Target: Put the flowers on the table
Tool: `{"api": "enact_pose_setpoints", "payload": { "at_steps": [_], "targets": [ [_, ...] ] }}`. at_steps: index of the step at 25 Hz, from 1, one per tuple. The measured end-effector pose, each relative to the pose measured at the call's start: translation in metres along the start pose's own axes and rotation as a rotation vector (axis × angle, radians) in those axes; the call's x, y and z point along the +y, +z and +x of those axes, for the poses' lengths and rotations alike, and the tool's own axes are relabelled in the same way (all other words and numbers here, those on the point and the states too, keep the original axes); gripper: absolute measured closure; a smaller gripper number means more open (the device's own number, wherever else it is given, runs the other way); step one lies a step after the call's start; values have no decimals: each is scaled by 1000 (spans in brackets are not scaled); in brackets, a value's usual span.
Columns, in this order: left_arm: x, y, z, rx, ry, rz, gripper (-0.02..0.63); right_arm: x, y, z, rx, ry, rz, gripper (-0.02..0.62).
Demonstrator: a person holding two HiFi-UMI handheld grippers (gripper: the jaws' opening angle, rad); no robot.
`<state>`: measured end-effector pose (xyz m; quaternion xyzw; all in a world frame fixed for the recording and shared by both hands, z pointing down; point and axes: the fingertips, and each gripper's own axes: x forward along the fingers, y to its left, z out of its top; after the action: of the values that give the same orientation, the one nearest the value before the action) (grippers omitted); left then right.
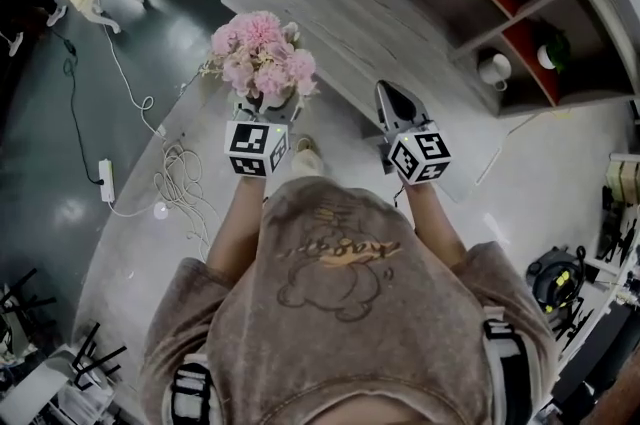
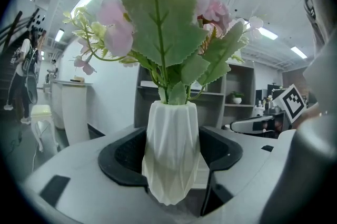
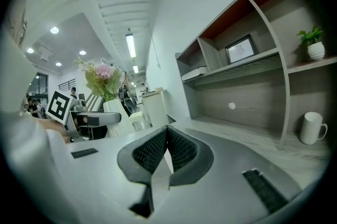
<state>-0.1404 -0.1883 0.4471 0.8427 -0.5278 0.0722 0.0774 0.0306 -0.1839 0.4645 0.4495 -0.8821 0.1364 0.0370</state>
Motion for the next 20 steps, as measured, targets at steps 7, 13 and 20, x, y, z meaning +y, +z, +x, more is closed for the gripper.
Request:
{"api": "enact_pose_setpoints", "payload": {
  "at_steps": [7,13,20],
  "targets": [
    [44,14,49,10,-71,18,287,-17,19,51,-11,-72,16,598],
    [72,14,83,15,-134,27,287,-26,30,81,-24,-137,15,600],
    [81,9,120,21,-180,33,287,-47,34,86,-12,-197,29,600]
  ]
}}
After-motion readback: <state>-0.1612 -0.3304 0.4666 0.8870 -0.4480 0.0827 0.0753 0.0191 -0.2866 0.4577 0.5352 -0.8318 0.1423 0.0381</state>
